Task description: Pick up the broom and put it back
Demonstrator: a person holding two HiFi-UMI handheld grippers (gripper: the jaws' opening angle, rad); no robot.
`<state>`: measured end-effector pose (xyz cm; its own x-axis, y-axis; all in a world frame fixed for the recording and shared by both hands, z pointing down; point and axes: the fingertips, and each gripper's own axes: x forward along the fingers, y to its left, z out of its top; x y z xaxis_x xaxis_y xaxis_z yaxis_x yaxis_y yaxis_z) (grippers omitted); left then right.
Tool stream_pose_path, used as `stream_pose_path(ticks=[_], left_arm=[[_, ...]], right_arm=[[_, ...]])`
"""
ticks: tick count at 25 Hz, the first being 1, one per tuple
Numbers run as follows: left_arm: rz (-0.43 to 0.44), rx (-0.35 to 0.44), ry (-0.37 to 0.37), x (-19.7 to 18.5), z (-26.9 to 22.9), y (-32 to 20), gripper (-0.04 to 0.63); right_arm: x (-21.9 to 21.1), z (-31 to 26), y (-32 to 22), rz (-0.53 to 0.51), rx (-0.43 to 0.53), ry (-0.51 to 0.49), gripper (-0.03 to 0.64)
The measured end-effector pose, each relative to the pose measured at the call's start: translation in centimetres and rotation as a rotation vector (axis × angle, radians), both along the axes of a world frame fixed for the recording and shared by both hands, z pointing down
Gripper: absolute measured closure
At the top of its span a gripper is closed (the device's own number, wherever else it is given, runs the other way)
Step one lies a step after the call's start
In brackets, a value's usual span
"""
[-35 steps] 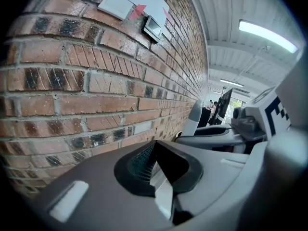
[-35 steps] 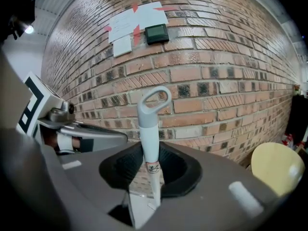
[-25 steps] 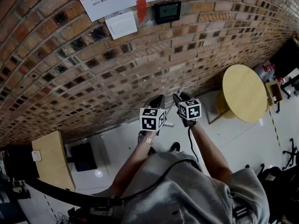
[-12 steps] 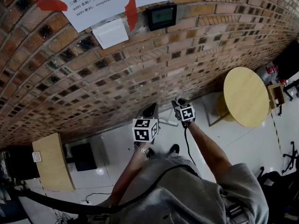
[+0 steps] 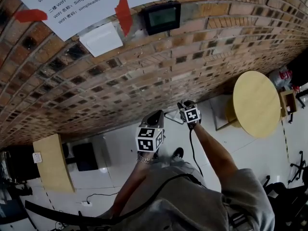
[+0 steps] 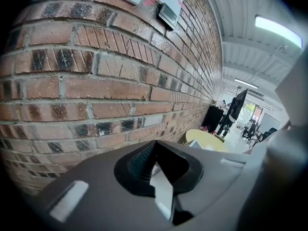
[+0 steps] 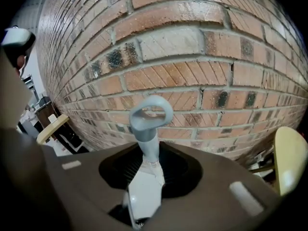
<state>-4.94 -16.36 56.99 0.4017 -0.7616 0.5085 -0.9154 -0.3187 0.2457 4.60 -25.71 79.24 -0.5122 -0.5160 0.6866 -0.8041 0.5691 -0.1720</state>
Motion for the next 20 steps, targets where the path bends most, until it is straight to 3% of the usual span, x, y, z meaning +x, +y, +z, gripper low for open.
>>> stream_pose_path(ticks=[15,20], left_arm=[[-0.035,-0.043,-0.008,0.7,1.9,-1.4,0.591],[-0.040,-0.045,-0.012,0.5,1.8,-1.1,0.591]], right_arm=[[2.9,0.6,-10.3,0.047,-0.004,0.012,0.514],[2.3,-0.1,-11.5,0.086,-0.013,-0.019,0.399]])
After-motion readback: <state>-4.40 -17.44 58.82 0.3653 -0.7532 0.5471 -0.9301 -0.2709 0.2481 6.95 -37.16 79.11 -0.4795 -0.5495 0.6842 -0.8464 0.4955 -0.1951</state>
